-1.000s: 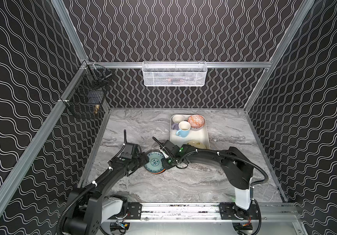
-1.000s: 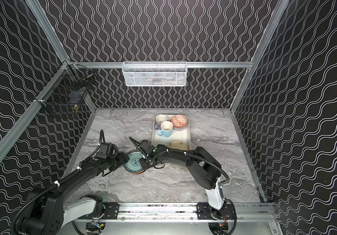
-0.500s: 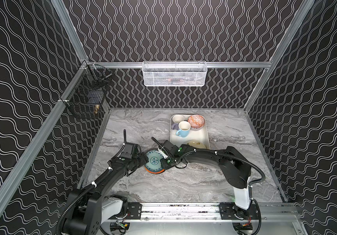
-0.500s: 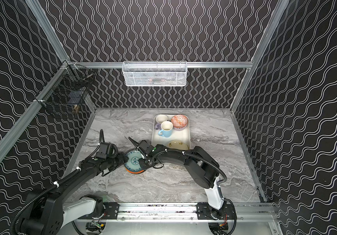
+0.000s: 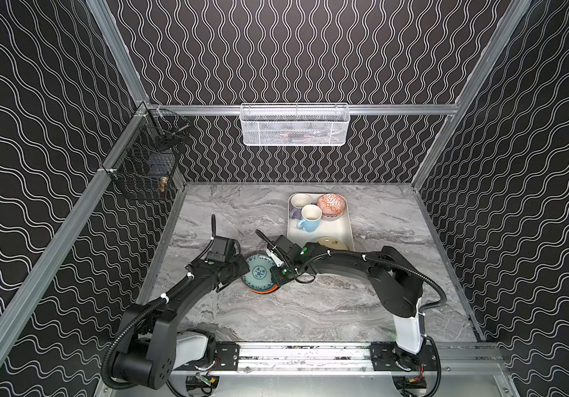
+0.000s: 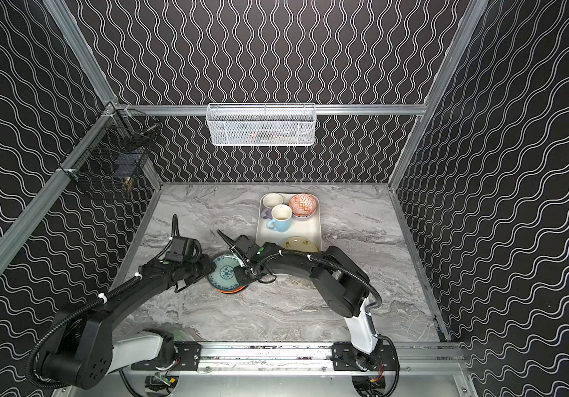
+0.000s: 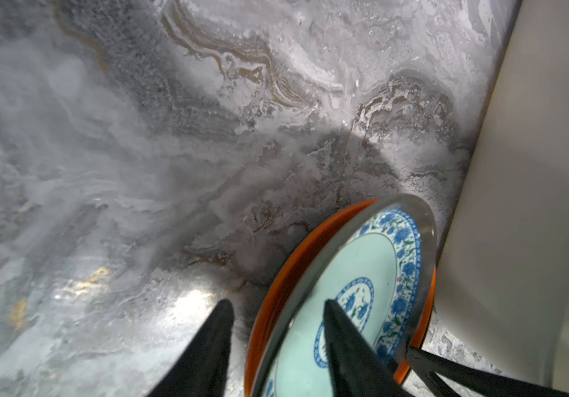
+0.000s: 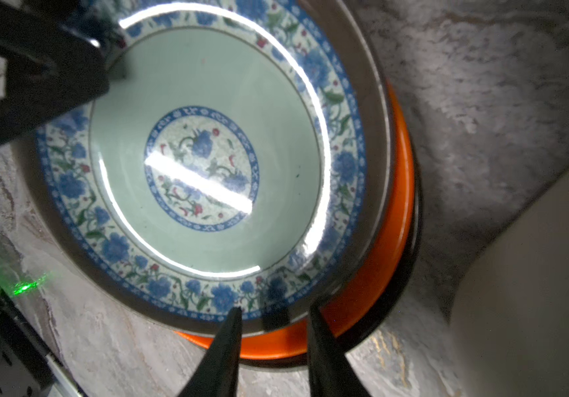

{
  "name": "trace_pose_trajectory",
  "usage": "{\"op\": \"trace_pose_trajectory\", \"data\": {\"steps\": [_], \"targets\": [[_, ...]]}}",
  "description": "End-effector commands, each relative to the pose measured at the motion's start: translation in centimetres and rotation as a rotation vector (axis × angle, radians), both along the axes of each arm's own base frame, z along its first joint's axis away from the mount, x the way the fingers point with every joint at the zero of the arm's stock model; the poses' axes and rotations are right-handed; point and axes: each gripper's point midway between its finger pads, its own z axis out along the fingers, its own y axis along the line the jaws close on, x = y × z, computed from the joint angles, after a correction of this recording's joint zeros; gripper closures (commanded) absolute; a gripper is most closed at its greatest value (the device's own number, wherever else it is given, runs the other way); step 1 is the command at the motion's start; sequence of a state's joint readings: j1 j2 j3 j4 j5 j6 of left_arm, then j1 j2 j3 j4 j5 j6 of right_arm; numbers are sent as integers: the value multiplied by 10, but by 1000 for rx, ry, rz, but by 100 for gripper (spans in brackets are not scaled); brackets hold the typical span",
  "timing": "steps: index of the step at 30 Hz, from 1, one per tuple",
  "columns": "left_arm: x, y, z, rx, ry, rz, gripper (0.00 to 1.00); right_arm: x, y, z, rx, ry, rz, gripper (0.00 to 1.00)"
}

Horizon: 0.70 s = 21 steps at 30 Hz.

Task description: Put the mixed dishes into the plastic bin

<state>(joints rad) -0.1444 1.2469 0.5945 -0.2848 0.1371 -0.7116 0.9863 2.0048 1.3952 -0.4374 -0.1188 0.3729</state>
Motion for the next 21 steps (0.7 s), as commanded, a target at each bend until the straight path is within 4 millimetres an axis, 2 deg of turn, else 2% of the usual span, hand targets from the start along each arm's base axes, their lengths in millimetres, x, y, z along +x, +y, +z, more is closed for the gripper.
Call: {"op": "trace_pose_trajectory", "data": {"steps": [1,11,13,18,21], "targets": [[8,2,6,13,-29,2,62,1,3,5,25,-3,14,66],[7,-5,1,-31,-15,-8,65,3,-3,3,44,13,9,67],[6,-7,0,-39,-13,-10,69,3,-3,2,49,19,13,67],[5,-9,-1,-48,-5,-18,71,2,0,1,61,29,22,67],[4,-9,0,-50,-5,-22,76,2,1,0,62,31,27,67]]}}
